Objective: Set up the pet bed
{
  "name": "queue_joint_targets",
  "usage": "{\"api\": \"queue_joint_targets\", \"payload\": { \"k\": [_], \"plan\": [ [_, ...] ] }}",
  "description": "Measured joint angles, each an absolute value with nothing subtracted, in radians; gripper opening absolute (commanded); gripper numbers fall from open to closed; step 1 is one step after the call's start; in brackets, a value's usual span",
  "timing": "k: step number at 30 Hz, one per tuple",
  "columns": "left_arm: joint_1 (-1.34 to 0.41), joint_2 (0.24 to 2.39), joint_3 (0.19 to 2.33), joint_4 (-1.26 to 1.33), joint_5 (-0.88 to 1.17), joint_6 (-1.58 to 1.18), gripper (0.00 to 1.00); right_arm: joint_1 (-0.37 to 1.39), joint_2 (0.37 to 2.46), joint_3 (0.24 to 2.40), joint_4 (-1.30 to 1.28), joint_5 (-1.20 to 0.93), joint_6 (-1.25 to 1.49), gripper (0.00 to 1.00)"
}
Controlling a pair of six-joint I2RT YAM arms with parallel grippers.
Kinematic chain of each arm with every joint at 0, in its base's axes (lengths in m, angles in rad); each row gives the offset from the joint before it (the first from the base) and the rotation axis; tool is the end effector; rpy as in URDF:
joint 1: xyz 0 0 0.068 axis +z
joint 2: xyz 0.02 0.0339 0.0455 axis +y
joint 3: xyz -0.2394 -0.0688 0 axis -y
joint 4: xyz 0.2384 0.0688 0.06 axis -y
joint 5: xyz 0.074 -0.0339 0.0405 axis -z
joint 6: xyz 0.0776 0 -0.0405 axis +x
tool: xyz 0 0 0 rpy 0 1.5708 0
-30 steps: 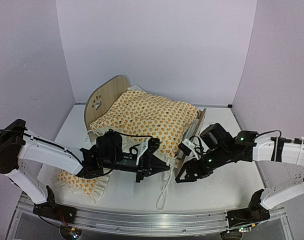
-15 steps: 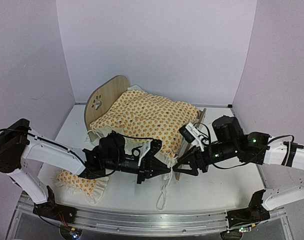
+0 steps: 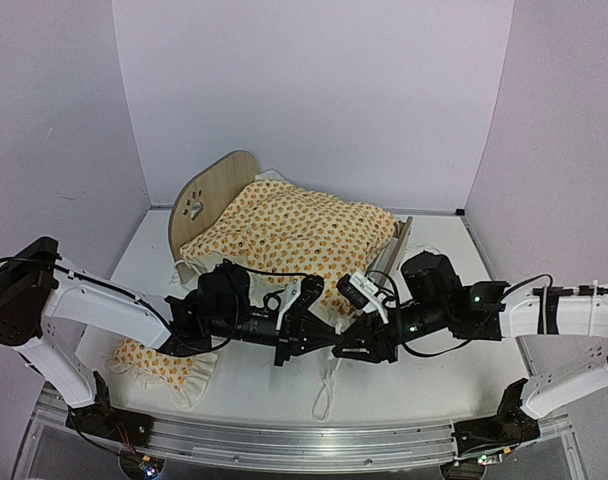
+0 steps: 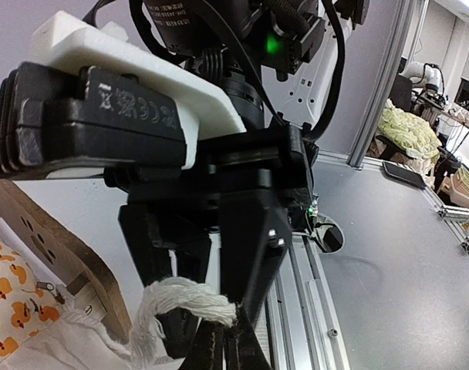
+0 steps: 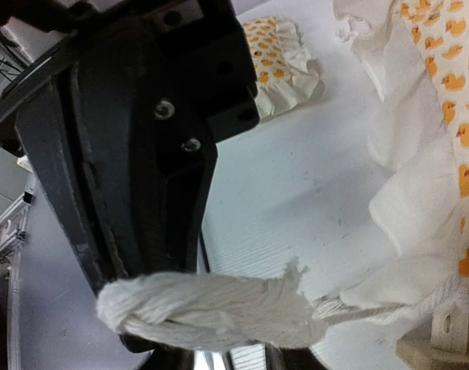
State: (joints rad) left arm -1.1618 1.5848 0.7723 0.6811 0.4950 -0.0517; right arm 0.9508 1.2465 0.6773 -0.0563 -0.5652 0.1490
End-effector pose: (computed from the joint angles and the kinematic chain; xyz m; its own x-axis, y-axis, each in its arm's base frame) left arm 0.1141 -0.3559 0.2024 -0.1034 0.1243 -0.9868 0.9907 -0.0758 -0.1134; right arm 0.1347 0.2602 0.1808 -0.4759 -0.4509 -0.7551 -0.8787 0.2065 0.4305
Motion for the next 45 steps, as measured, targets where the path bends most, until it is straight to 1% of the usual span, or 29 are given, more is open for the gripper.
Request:
{"api": "queue_joint_targets", "payload": {
  "k": [1,2,3,4,5,7,8,9,10,14,17,23,29,33,37,41,45],
  "plan": [
    [-1.162,1.584,0.772,0.682,0.496,-0.052,0.00,0.951,1.245,0.671,-0.039,-0.567,0.152,0.00],
    [-1.161,1.583,0.772,0.681,0.494,-0.054,0.01,0.951,1.243,0.666,-0.021,-0.568,0.157,0.00],
    [-1.159,1.581,0.772,0.681,0.493,-0.054,0.07,0.952,1.241,0.659,-0.007,-0.567,0.164,0.00],
    [-1.159,1.577,0.771,0.680,0.486,-0.054,0.12,0.953,1.235,0.650,0.006,-0.564,0.172,0.00],
    [-1.159,1.571,0.765,0.680,0.474,-0.060,0.11,0.953,1.228,0.640,0.015,-0.560,0.180,0.00],
    [-1.159,1.543,0.736,0.679,0.446,-0.073,0.16,0.954,1.202,0.611,0.029,-0.538,0.204,0.00],
    [-1.159,1.528,0.719,0.678,0.434,-0.079,0.24,0.954,1.188,0.598,0.030,-0.527,0.215,0.00],
    [-1.159,1.507,0.695,0.672,0.421,-0.090,0.34,0.954,1.173,0.584,0.030,-0.512,0.229,0.00],
    [-1.159,1.486,0.671,0.665,0.403,-0.109,0.40,0.954,1.155,0.570,0.031,-0.495,0.243,0.00],
    [-1.185,1.456,0.616,0.591,0.315,-0.164,0.46,0.954,1.083,0.539,0.027,-0.429,0.294,0.00],
    [-1.240,1.502,0.644,0.489,0.251,-0.187,0.47,0.954,1.067,0.539,0.028,-0.398,0.311,0.00],
    [-1.355,1.767,0.910,0.238,0.027,-0.222,0.50,0.954,1.076,0.539,0.020,-0.376,0.316,0.00],
    [-1.426,1.886,1.018,0.154,-0.208,-0.268,0.51,0.946,1.075,0.529,-0.064,-0.329,0.315,0.00],
    [-1.453,1.928,1.047,0.129,-0.313,-0.286,0.51,0.944,1.063,0.526,-0.101,-0.316,0.311,0.00],
    [-1.465,1.936,1.050,0.099,-0.372,-0.297,0.52,0.944,1.039,0.525,-0.102,-0.302,0.309,0.00],
    [-1.466,1.937,1.032,0.070,-0.374,-0.297,0.53,0.951,0.993,0.525,-0.061,-0.283,0.312,0.00],
    [-1.466,1.950,1.022,0.049,-0.366,-0.297,0.52,0.953,0.973,0.525,-0.041,-0.253,0.313,0.00]
  ]
}}
